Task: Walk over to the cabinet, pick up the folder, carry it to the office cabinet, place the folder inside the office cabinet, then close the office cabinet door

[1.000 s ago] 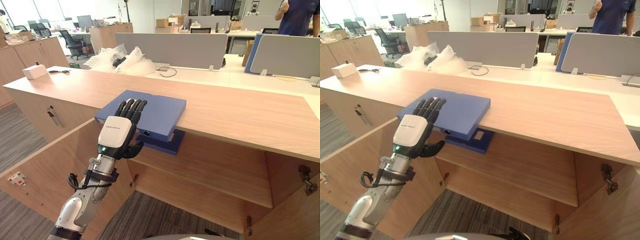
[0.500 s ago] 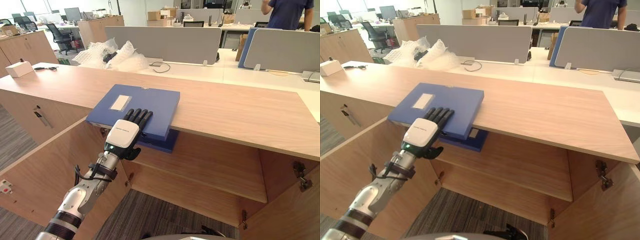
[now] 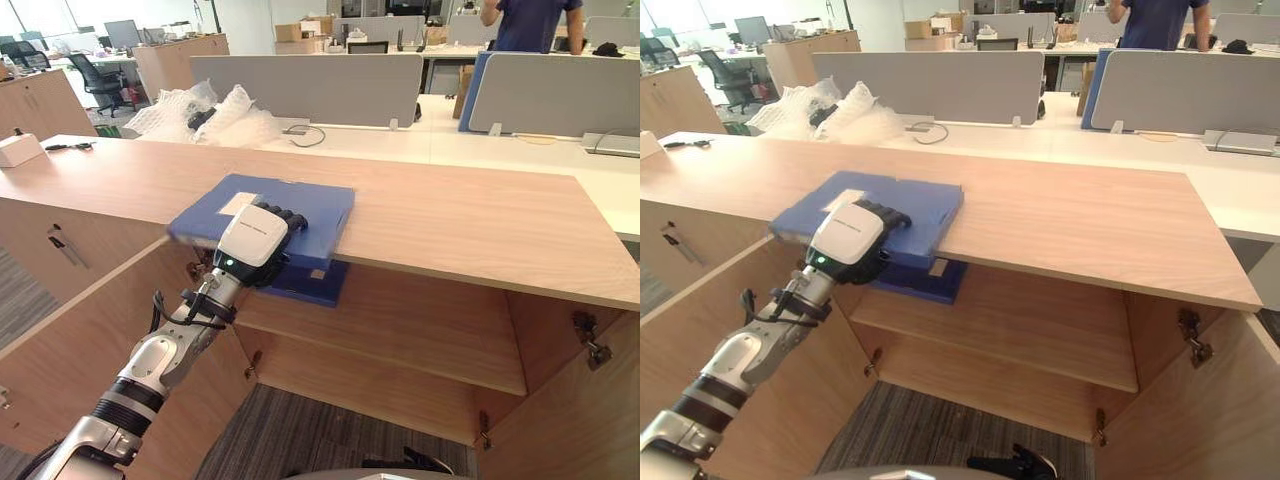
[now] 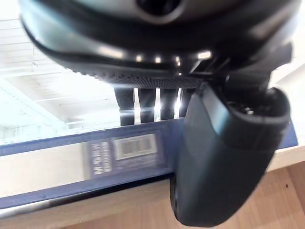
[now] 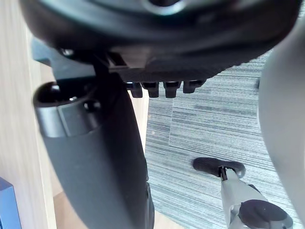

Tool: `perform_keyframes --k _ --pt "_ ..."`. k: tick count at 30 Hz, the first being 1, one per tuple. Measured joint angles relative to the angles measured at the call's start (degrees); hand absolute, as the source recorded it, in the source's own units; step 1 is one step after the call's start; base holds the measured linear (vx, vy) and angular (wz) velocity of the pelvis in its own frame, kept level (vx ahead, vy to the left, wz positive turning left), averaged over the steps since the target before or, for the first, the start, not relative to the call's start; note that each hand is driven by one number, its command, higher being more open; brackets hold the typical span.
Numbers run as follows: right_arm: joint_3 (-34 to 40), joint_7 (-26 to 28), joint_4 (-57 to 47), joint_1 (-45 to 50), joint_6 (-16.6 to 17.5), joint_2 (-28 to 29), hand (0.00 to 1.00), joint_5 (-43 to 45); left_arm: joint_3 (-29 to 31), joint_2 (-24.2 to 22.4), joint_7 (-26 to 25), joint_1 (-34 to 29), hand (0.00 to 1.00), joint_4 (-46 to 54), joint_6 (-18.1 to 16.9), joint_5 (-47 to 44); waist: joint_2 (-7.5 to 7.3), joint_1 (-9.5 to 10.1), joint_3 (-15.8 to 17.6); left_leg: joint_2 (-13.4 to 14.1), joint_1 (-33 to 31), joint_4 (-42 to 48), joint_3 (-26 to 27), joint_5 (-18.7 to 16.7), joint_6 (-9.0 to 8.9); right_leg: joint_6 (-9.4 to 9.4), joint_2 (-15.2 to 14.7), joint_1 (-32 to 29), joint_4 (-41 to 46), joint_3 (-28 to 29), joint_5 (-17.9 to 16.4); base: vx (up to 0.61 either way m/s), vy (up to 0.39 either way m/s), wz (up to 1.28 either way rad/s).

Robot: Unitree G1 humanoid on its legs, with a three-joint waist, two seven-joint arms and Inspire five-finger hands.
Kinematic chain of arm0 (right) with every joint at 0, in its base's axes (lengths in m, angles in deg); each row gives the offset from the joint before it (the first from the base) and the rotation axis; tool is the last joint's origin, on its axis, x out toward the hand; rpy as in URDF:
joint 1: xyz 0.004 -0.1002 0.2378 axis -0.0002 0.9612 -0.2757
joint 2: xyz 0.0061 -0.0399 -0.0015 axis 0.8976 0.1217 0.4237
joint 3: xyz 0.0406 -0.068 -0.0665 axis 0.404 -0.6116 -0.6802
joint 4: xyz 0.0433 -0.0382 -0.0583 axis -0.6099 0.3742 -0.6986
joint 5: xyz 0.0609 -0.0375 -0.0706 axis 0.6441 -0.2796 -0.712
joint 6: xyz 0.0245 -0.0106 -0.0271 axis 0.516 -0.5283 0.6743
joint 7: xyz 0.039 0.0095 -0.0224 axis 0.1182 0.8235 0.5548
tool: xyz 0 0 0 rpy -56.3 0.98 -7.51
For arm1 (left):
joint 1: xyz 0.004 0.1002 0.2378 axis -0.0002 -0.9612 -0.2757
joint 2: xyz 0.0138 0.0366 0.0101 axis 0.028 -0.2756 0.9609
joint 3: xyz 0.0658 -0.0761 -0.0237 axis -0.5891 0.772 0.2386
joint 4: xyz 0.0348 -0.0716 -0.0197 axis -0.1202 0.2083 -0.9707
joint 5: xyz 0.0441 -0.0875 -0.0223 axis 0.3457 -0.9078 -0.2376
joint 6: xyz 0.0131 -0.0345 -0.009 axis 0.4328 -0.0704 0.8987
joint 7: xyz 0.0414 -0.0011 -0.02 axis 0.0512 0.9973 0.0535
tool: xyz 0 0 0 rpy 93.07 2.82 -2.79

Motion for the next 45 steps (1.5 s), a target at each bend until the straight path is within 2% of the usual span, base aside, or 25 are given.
perform_keyframes --k 13,17,22,24,25,27,28,29,30,31,33,34,36,40,45 --pt "1.8 0.0 0.1 0.0 0.0 0.0 1.00 0.0 -1.5 0.1 -0.4 2.1 0.00 -1.3 0.6 2.1 0.13 -0.57 -0.1 -0.1 0.7 0.0 1.1 -0.5 0.01 0.27 -0.4 0.1 0.1 0.9 0.2 0.00 0.037 -0.05" --pt "2.2 0.0 0.1 0.0 0.0 0.0 1.00 0.0 0.6 -4.1 0.0 0.4 0.00 -0.4 1.6 2.1 0.08 -0.63 0.0 -0.1 0.7 0.0 1.1 -0.6 0.06 0.28 -0.5 0.0 0.1 1.0 0.3 0.00 0.028 0.00" --pt "4.4 -0.3 -0.1 0.3 0.0 0.4 1.00 0.4 6.4 -13.3 1.9 -9.3 0.00 10.4 2.4 0.3 0.07 -0.76 0.1 -0.3 0.5 0.0 1.2 -1.0 0.16 0.20 -0.4 -0.3 0.1 1.4 0.3 0.00 0.029 -0.02" --pt "4.1 -0.7 -2.0 1.6 0.0 0.2 1.00 2.7 9.2 -19.3 3.1 -16.3 0.00 19.1 1.7 -3.9 0.51 -0.54 -0.5 0.2 -0.6 0.0 1.7 -1.0 0.17 -0.09 -0.3 -2.0 0.6 2.5 0.6 0.02 0.022 -0.10" --pt "4.1 -0.9 -3.1 2.1 0.1 0.2 1.00 3.3 9.9 -20.8 3.2 -17.7 0.00 21.5 1.3 -6.0 0.60 -0.42 -0.5 0.3 -0.8 0.0 1.9 -0.9 0.23 -0.12 -0.2 -2.5 0.8 2.8 0.6 0.03 0.022 -0.17" --pt "3.8 -2.3 -11.0 6.1 -0.1 0.7 1.00 6.2 13.7 -25.7 3.4 -22.3 0.00 29.8 0.2 -16.3 0.64 -0.33 -0.5 1.0 -1.0 0.4 2.6 -0.6 0.49 -0.25 0.5 -3.2 1.1 3.5 1.0 0.05 -0.012 -0.17" --pt "3.6 -2.9 -13.9 7.3 -0.2 0.7 1.00 7.1 14.9 -26.4 4.0 -23.2 0.00 31.6 -0.3 -21.2 0.64 -0.43 -0.5 1.2 -1.0 0.4 2.8 -0.5 0.65 -0.25 0.7 -3.3 1.3 3.7 1.2 0.04 -0.033 -0.20" --pt "3.6 -4.0 -18.7 9.2 -0.3 1.3 1.00 7.2 16.7 -27.1 4.9 -24.5 0.00 33.6 -1.2 -29.6 0.74 -0.48 -0.6 1.7 -1.0 0.5 3.2 -0.3 0.70 -0.44 1.1 -3.9 1.8 4.2 1.6 0.01 -0.039 -0.21" --pt "3.2 -5.3 -27.8 12.1 -0.3 2.4 1.00 7.2 19.4 -27.9 6.3 -26.2 0.00 36.4 -3.0 -43.2 1.02 -0.52 -0.7 2.6 -1.0 0.5 3.5 -0.1 0.62 -0.44 1.7 -4.3 2.2 4.6 2.1 0.00 -0.039 -0.21" --pt "2.9 -5.9 -31.3 13.0 -0.4 2.6 1.00 7.2 20.4 -28.4 6.9 -27.0 0.00 37.4 -3.7 -48.8 1.07 -0.52 -0.8 3.0 -1.0 0.5 3.7 -0.1 0.61 -0.43 1.9 -4.4 2.4 4.8 2.2 -0.01 -0.041 -0.20" --pt "2.4 -7.5 -44.0 15.0 -0.5 3.3 1.00 7.0 21.9 -30.6 8.7 -30.6 0.00 39.6 -5.0 -65.9 1.16 -0.28 -0.8 3.8 -0.9 0.5 4.6 -0.4 0.38 -0.44 2.5 -5.3 3.3 5.5 2.2 -0.05 -0.028 -0.18" --pt "2.4 -8.5 -51.1 15.9 -0.5 3.5 1.00 6.8 21.8 -32.0 10.3 -33.4 0.00 39.5 -4.4 -73.5 1.23 -0.32 -0.8 4.0 -1.1 0.5 4.7 -0.9 -0.22 -0.43 2.6 -5.6 3.4 5.6 2.2 -0.08 -0.011 -0.14" --pt "3.1 -9.8 -61.1 16.3 -0.2 5.2 1.00 5.0 19.8 -32.8 13.8 -37.9 0.00 39.5 -3.1 -80.9 0.72 -0.47 -0.3 4.0 -1.6 0.5 5.1 -1.6 -0.82 -0.45 2.4 -6.2 2.9 5.7 2.1 -0.09 0.016 -0.15" --pt "3.1 -11.5 -69.6 17.2 0.1 6.8 1.00 2.4 20.1 -34.5 14.9 -40.4 0.00 39.5 -1.3 -86.3 0.05 -0.70 0.0 3.9 -1.4 0.3 6.3 -1.6 -0.86 -0.55 1.9 -6.5 1.9 6.1 2.0 -0.08 0.014 -0.20" --pt "5.4 -15.4 -78.0 21.8 0.1 8.0 1.00 0.9 21.8 -37.1 14.3 -40.5 0.00 41.6 -1.4 -87.4 1.40 -1.19 -0.8 3.6 -1.4 0.5 7.8 -1.0 -0.45 -0.44 1.6 -7.4 2.5 7.6 2.0 -0.02 0.017 -0.14"
